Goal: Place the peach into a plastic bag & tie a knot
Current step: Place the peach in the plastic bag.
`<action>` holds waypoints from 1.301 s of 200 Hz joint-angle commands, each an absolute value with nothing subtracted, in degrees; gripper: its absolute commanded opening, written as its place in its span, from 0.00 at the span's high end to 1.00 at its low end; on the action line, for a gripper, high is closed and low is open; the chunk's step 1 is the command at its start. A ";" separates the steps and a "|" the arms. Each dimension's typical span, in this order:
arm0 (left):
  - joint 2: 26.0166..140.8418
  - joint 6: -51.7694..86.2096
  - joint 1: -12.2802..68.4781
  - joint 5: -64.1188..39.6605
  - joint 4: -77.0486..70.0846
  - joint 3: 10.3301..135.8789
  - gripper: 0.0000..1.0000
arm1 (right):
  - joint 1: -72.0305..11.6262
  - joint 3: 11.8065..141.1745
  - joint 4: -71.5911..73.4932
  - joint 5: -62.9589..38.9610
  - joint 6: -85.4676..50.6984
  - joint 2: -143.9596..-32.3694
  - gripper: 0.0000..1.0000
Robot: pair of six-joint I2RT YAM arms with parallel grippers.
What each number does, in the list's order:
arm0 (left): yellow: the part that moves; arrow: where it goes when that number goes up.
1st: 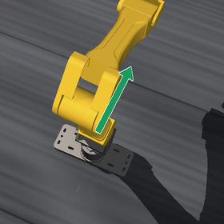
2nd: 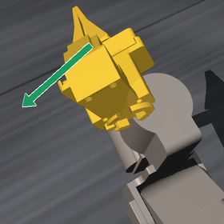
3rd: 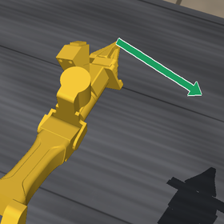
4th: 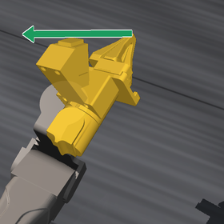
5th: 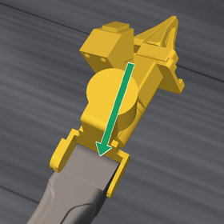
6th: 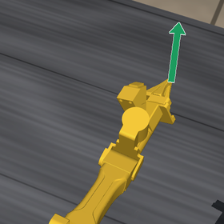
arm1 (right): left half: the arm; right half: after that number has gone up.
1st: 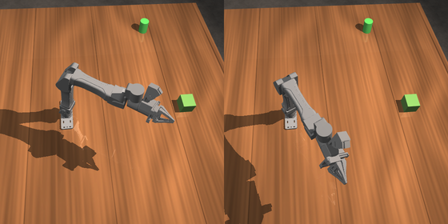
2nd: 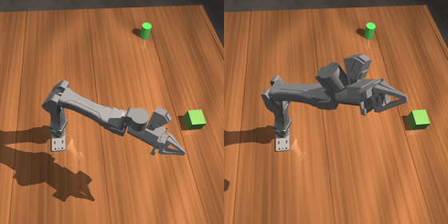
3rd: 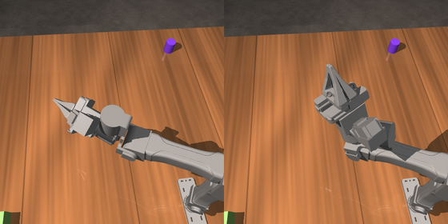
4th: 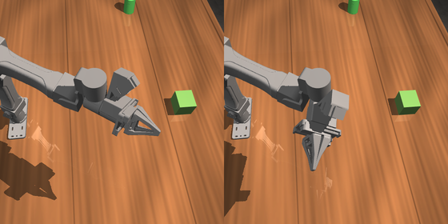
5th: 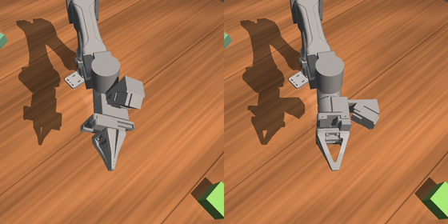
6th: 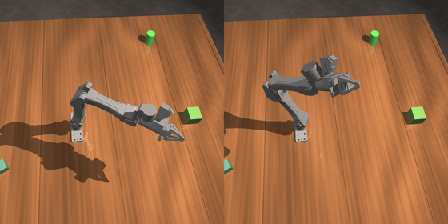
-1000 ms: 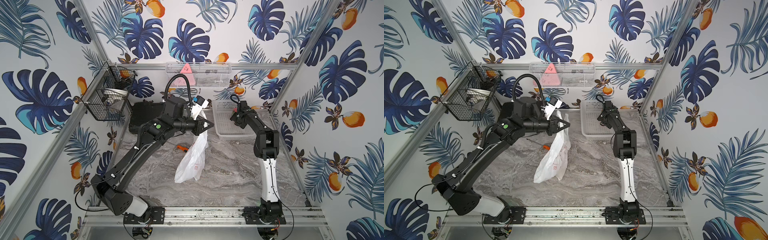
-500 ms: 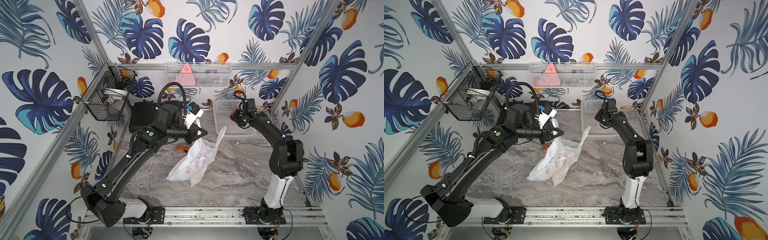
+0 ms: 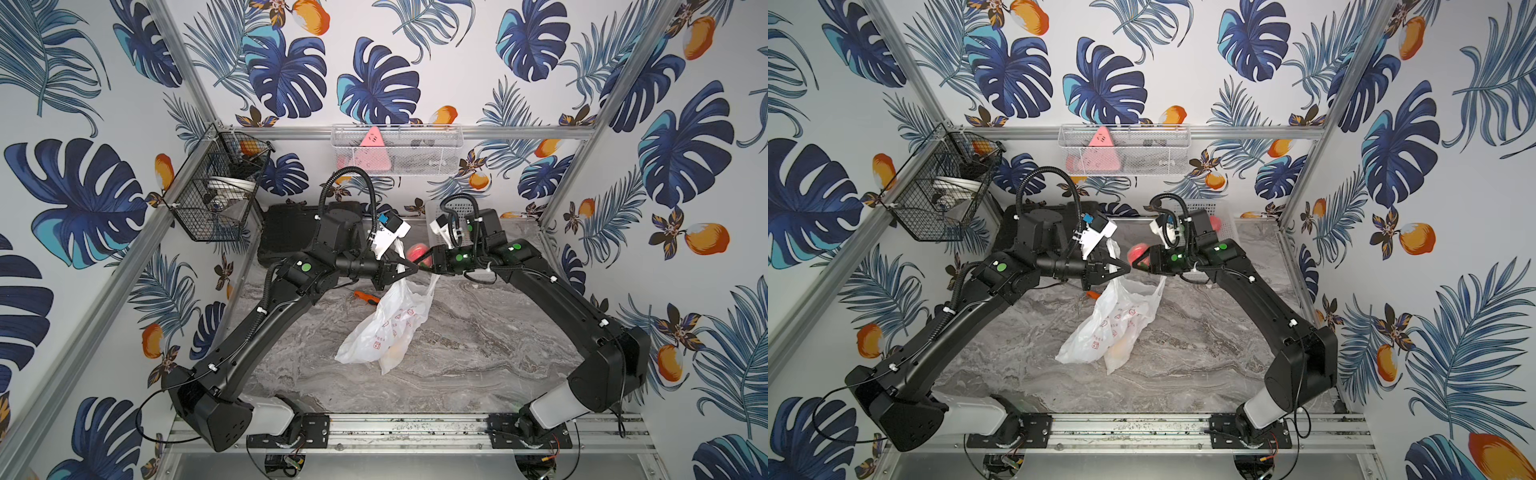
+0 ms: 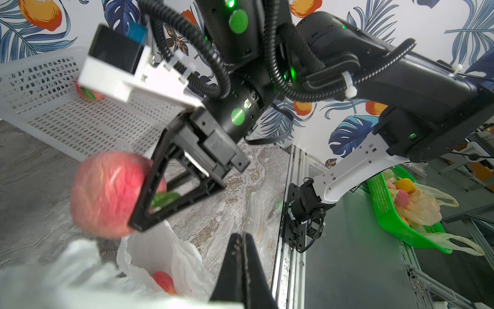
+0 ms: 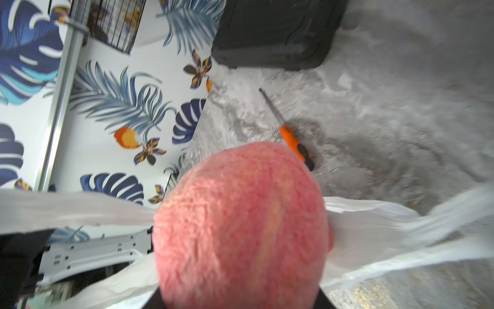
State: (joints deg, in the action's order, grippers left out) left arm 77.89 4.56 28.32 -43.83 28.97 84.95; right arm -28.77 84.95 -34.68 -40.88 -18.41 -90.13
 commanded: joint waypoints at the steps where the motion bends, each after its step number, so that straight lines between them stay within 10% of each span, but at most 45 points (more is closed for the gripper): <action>1: 77.96 2.83 28.26 -44.16 28.63 85.91 1.00 | -31.26 82.44 -36.54 -49.83 -14.83 -88.84 0.73; 119: 79.04 5.39 28.80 -45.46 24.63 86.33 1.00 | -38.23 76.06 -32.50 -56.48 -16.60 -90.28 0.73; 188: 75.36 6.68 28.85 -42.66 21.58 82.94 1.00 | -38.59 79.09 -28.97 -47.38 -24.92 -99.05 0.19; 260: 73.64 8.10 25.23 -36.65 18.59 81.21 1.00 | -26.69 85.46 -37.65 -47.27 -21.80 -93.06 0.16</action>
State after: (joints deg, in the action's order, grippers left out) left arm 73.63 7.55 25.50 -39.86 20.97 80.95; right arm -31.40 82.91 -33.41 -48.34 -23.18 -95.22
